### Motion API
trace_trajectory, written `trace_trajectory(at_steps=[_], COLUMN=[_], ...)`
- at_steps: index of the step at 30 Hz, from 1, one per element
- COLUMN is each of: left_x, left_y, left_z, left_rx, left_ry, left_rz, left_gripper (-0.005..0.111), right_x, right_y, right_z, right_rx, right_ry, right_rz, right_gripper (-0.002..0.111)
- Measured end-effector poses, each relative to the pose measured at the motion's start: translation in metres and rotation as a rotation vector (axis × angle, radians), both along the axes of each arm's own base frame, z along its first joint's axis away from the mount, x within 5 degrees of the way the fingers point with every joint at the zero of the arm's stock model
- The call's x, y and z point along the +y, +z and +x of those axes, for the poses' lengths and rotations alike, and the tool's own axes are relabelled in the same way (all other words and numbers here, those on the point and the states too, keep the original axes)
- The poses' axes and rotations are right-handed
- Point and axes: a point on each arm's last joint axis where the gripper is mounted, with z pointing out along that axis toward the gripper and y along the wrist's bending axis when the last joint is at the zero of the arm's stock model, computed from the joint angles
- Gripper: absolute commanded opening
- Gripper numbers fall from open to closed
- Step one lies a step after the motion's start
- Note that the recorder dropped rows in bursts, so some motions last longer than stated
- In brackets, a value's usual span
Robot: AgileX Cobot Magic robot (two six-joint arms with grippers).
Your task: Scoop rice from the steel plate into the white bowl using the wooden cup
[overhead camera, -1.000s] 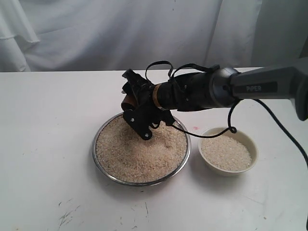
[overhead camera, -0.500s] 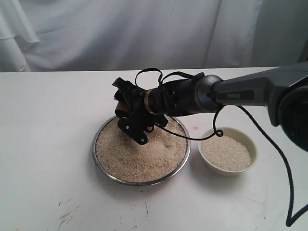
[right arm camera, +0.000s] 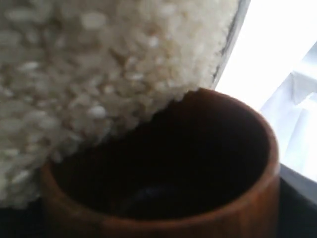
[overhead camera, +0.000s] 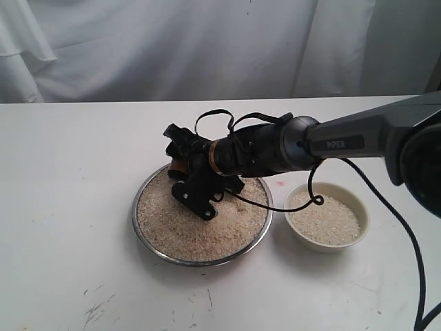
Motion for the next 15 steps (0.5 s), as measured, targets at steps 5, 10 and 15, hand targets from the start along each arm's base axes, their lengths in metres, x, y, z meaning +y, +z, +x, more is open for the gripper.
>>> trace_trajectory(at_steps=[5,10,15], left_x=[0.0000,0.0000,0.0000], left_y=[0.0000,0.0000,0.0000], left_z=[0.0000,0.0000,0.0000], left_rx=[0.000,0.000,0.000], left_ry=[0.000,0.000,0.000], left_rz=[0.000,0.000,0.000], left_gripper=[0.000,0.000,0.000], right_x=[-0.0029,-0.0038,-0.0046], right_y=[-0.0036,-0.0034,-0.0036], right_z=[-0.0034,-0.0033,-0.0027], right_rx=[0.045,0.097,0.134], right_ry=[-0.039,-0.113,-0.171], right_rz=[0.023,0.074,0.107], right_gripper=[0.000,0.000,0.000])
